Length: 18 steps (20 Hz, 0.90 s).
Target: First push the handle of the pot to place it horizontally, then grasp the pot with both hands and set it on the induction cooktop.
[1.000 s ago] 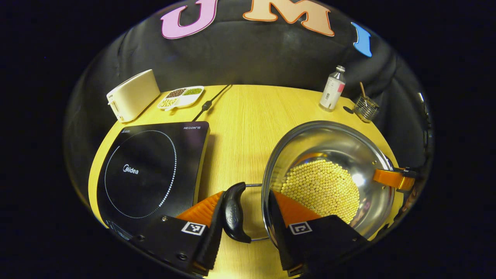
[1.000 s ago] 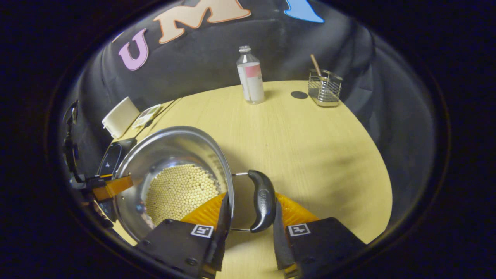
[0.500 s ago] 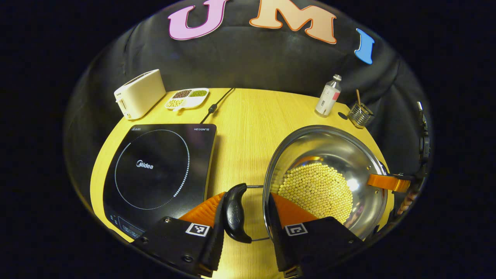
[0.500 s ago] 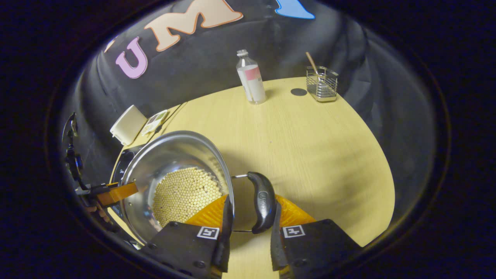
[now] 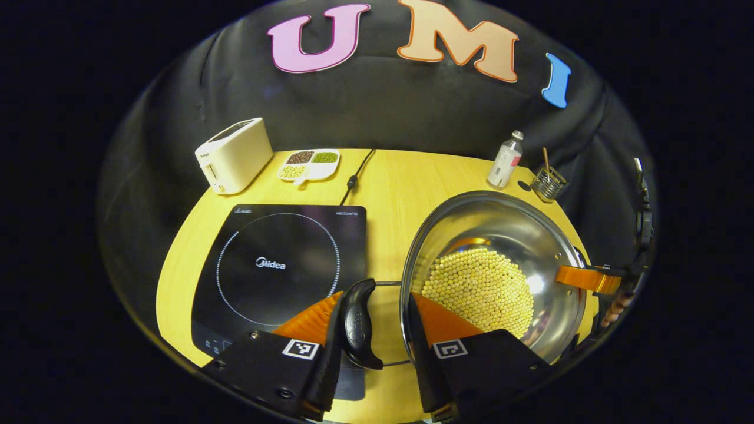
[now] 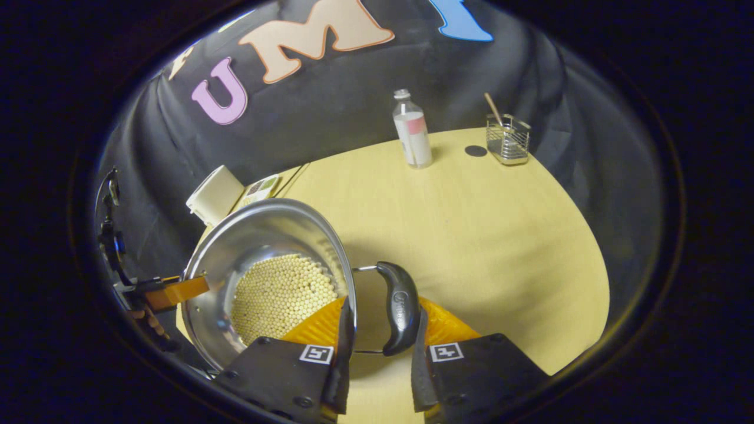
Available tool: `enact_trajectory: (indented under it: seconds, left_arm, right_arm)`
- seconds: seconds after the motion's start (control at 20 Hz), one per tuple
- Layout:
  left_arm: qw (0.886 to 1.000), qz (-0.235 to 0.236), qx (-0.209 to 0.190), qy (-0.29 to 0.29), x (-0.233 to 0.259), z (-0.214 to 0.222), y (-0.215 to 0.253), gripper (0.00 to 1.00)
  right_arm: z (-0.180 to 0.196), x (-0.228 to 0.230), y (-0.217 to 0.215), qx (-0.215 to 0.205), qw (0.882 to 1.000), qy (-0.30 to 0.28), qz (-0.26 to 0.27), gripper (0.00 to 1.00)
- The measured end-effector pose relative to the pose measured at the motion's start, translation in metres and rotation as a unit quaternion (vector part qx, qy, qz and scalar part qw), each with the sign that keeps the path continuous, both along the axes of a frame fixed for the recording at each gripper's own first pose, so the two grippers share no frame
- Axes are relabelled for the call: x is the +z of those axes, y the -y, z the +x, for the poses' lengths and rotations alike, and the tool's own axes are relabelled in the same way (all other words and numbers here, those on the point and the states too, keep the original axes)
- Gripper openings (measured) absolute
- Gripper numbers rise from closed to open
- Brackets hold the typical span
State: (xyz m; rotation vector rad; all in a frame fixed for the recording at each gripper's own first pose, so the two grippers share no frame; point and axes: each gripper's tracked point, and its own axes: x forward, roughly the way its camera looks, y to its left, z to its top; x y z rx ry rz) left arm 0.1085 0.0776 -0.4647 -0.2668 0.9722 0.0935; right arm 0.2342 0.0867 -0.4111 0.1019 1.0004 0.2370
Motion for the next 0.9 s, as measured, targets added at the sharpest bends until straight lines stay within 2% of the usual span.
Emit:
enact_trajectory:
  seconds: [0.05,0.1,0.25,0.3,0.35,0.65,0.75,0.85,0.9]
  left_arm:
    - [1.0,-0.003,0.001,0.001,-0.001,0.0,-0.007,0.56]
    - [1.0,-0.009,-0.001,0.001,-0.004,-0.002,-0.014,0.56]
    - [1.0,-0.019,-0.011,-0.005,-0.017,-0.004,-0.042,0.56]
    - [1.0,-0.023,-0.016,-0.006,-0.022,-0.006,-0.054,0.56]
    - [0.999,-0.028,-0.017,-0.01,-0.026,-0.008,-0.068,0.56]
    - [0.998,-0.05,-0.048,0.009,-0.042,0.002,-0.138,0.57]
    - [0.997,-0.068,-0.043,0.007,-0.045,0.004,-0.154,0.56]
    - [0.997,-0.065,-0.045,0.006,-0.05,0.005,-0.173,0.58]
    - [0.997,-0.063,-0.044,0.012,-0.05,0.006,-0.18,0.55]
  right_arm:
    - [-0.001,0.0,-0.007,-0.001,1.0,0.002,-0.002,0.39]
    - [-0.003,0.001,-0.015,-0.004,1.0,0.005,-0.004,0.44]
    - [-0.011,-0.008,-0.043,-0.018,1.0,-0.002,-0.013,0.44]
    - [-0.015,-0.01,-0.055,-0.022,1.0,-0.004,-0.018,0.39]
    - [-0.019,-0.011,-0.068,-0.029,0.999,-0.007,-0.02,0.44]
    - [-0.027,-0.014,-0.139,-0.056,0.997,-0.003,-0.048,0.45]
    - [-0.027,-0.013,-0.157,-0.051,0.997,0.001,-0.065,0.45]
    - [-0.025,-0.014,-0.177,-0.053,0.996,-0.007,-0.066,0.45]
    - [-0.024,-0.014,-0.185,-0.049,0.996,-0.007,-0.069,0.45]
